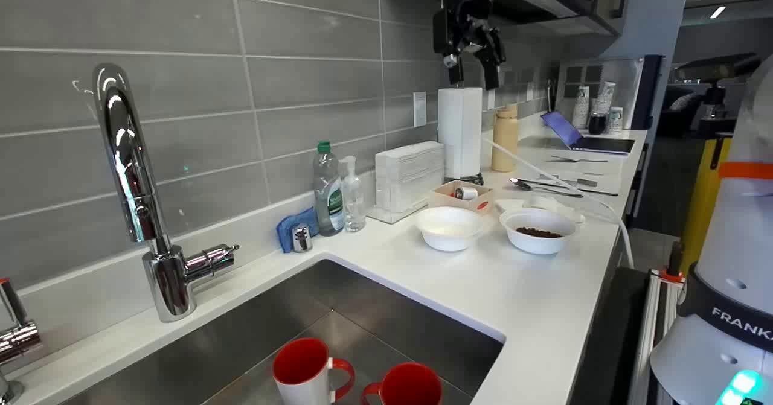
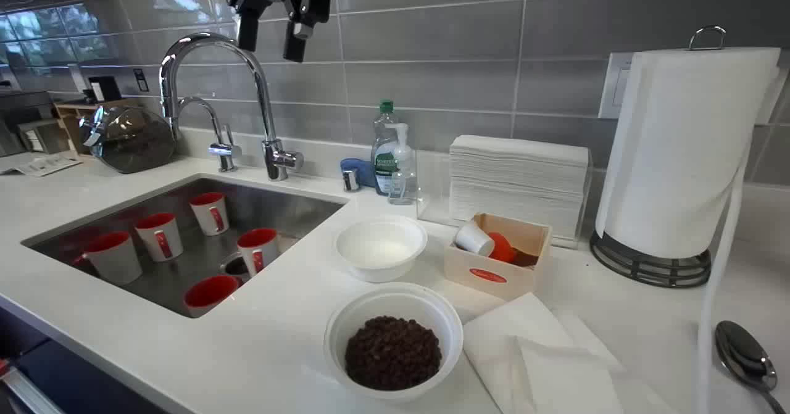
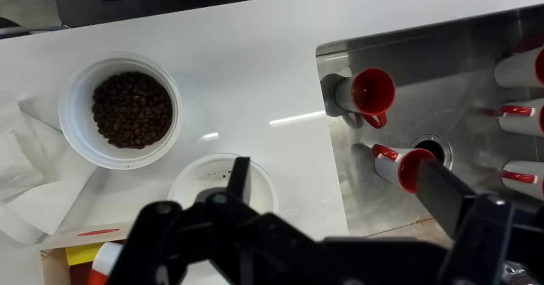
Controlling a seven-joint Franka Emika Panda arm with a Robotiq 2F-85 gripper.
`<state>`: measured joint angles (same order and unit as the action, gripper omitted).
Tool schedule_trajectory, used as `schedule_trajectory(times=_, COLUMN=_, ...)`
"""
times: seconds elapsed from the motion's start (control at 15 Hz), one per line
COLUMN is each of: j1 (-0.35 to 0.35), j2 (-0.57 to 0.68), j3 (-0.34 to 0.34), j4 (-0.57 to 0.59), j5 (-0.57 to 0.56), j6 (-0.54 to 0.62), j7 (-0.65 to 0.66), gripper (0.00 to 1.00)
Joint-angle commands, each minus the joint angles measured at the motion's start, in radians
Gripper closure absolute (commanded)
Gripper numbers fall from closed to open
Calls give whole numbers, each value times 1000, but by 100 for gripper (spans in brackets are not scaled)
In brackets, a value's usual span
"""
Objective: Move the objects from the bowl on the right and put them into the bowl on the left
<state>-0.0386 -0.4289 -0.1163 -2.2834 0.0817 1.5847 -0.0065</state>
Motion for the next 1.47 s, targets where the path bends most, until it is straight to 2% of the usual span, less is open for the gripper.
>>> schedule_trajectory(times=0.0, j1=-15, j2=2, j3=13, j4=2, j5=4, j6=-2, j7=-5, gripper=0)
schedule_trajectory(times=0.27, j1=-15, j2=1, j3=13, j4=2, j5=4, j6=-2, j7=-5, gripper=0)
schedule_trajectory(times=0.4, j1=-22, j2=-20, j3=42, j4=-45, j5=-44, j6=48, j7=32, gripper=0)
schedule_trajectory(times=0.93, j1=-68, j2=-57, j3=107, j4=-345, j5=-286, j6=399, j7=179, gripper=0)
schedule_trajectory(times=1.33, j1=-121, j2=-29, j3=112, j4=-510, j5=-430, j6=537, j7=264, gripper=0)
schedule_trajectory(times=1.4, j1=-127, j2=28, j3=115, j4=-461, j5=-443, j6=535, j7=271, gripper=0)
